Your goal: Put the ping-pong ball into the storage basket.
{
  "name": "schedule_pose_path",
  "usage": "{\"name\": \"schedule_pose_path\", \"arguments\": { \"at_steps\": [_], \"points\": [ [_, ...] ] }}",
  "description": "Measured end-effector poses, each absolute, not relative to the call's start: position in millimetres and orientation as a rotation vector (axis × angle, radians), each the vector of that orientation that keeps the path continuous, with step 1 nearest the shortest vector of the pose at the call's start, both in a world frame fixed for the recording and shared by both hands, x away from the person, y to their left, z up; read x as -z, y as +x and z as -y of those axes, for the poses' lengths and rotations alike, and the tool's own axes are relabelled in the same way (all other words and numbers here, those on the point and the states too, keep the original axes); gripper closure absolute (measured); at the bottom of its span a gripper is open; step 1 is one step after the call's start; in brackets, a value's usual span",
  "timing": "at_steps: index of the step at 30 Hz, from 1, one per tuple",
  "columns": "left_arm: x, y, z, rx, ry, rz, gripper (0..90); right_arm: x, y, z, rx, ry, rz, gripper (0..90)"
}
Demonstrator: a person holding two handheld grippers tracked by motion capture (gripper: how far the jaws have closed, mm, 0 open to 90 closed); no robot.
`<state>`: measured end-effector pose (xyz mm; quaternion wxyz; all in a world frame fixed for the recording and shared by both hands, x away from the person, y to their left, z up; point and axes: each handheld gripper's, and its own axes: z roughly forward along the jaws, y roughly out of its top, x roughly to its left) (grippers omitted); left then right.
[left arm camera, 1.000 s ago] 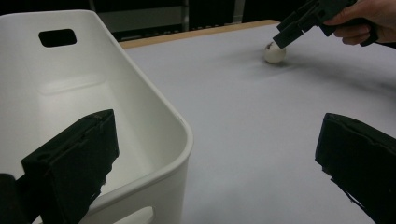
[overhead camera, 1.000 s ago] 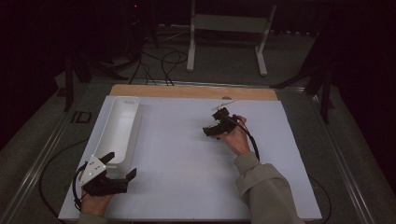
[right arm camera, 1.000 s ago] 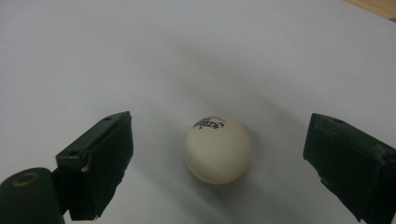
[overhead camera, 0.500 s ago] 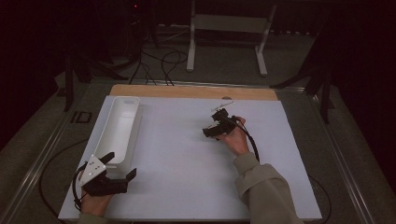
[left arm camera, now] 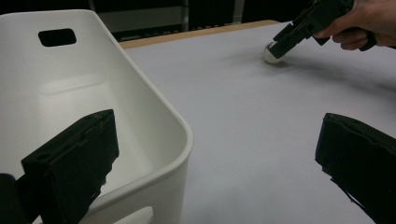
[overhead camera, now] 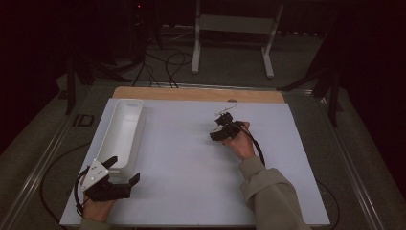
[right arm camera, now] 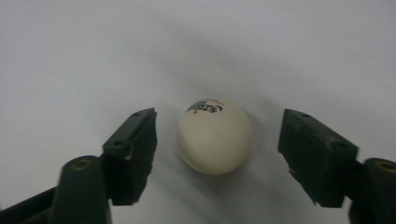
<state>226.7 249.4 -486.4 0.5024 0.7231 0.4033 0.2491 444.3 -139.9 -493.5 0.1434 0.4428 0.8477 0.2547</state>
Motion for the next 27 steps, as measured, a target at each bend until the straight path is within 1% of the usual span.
{"name": "schedule_pose_path", "arguments": {
  "at_steps": [6, 15, 17, 27],
  "points": [
    [486.3, 226.7, -249.4, -0.602, 1.747, -0.974, 0.0, 495.6, 444.3, 137.5, -0.705, 1.275, -2.447, 37.7],
    [486.4, 226.6, -249.5, -0.602, 1.747, -0.974, 0.0, 497.7, 444.8, 137.0, -0.686, 1.288, -2.452, 45.7],
    [486.4, 226.6, -249.4, -0.602, 1.747, -0.974, 0.0, 498.0, 444.5, 136.9, -0.679, 1.281, -2.449, 50.1],
    [486.5, 226.6, -249.3, -0.603, 1.746, -0.974, 0.0, 493.1, 443.3, 138.3, -0.681, 1.263, -2.430, 50.6]
  ]
}}
